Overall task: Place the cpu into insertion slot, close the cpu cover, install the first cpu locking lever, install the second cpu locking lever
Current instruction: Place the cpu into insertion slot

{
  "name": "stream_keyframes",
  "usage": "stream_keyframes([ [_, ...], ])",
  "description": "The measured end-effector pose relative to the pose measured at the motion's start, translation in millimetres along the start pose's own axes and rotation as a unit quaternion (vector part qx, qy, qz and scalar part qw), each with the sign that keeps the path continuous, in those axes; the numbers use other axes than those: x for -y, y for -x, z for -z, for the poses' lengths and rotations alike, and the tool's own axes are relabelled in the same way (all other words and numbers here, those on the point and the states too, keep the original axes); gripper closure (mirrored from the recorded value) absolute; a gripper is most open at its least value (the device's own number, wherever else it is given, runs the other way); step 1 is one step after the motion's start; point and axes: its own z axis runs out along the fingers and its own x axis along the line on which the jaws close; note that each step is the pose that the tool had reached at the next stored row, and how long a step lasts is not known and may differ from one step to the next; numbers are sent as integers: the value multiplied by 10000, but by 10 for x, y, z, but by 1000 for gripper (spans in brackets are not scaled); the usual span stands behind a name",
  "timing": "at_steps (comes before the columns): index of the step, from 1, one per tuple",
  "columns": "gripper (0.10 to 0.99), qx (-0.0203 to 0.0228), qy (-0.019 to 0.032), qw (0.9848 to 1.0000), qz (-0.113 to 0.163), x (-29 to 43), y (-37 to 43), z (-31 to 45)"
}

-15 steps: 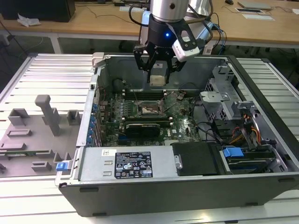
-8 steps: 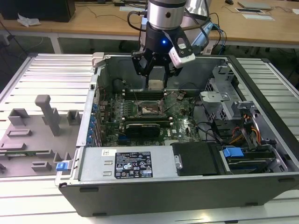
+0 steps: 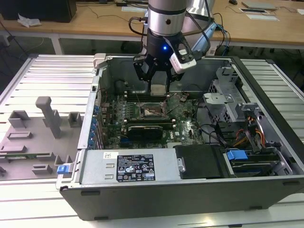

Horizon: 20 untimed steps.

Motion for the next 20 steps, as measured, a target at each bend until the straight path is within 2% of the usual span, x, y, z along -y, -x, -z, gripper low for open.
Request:
stream_keyframes([
  [2, 545, 11, -2, 10000, 1, 1, -30, -44],
  [6, 545, 26, -15, 9995, -306, 2, -33, -82],
  [10, 545, 45, -20, 9978, -662, 2, -33, -90],
  [11, 545, 51, -22, 9968, -791, 2, -34, -92],
  [13, 545, 64, -26, 9944, -1055, 3, -34, -95],
  [16, 545, 88, -32, 9882, -1528, 3, -34, -100],
  [18, 545, 96, -35, 9854, -1699, 3, -34, -101],
  [20, 545, 108, -39, 9810, -1936, 3, -34, -104],
])
